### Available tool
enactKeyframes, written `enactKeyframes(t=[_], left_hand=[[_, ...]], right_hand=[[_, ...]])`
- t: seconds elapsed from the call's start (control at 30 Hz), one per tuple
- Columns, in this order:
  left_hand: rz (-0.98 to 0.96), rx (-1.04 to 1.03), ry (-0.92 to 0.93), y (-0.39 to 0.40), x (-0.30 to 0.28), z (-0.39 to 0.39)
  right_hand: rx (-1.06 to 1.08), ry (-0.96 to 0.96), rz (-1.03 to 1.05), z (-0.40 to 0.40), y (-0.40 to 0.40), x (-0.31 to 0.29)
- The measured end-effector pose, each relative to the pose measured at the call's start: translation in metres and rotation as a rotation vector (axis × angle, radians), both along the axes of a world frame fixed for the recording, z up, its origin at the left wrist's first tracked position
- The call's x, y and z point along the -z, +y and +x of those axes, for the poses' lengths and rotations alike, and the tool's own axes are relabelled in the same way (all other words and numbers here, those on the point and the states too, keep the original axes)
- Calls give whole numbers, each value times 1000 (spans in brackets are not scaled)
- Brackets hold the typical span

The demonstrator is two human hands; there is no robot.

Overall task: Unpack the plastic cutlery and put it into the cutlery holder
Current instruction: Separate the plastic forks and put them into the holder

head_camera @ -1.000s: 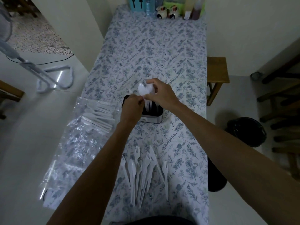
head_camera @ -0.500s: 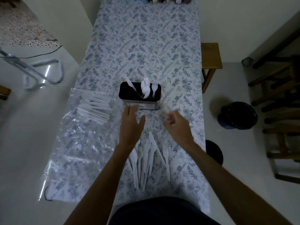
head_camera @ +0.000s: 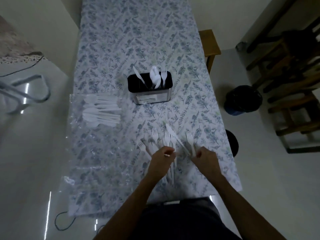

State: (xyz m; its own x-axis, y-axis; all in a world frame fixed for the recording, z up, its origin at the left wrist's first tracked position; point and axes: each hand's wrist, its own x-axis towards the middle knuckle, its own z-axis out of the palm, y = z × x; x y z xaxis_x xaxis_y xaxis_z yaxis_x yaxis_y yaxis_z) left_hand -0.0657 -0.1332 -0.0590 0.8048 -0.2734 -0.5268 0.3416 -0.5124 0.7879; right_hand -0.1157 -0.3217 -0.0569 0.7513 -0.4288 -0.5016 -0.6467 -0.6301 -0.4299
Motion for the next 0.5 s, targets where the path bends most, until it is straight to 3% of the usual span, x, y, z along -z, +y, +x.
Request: enactKeyframes(t=[0.07,0.17,0.23,0.37,0.5], left_hand=[[-128,-74,161,1,0,3],[-411,-298,432,4,-4,7],[-468,-349,458,11,-5,11],[-444,-438,487,37,-1,11],[-546,-513,567,58,-1,4]], right_hand=[[-9,-61,35,-4,17,-12],[-183,-94,186,-16,50,-28],[-196,-127,215,-15,62,-24],[13,-123,100,11,69,-2],[-10,-95,15,23,77,4]])
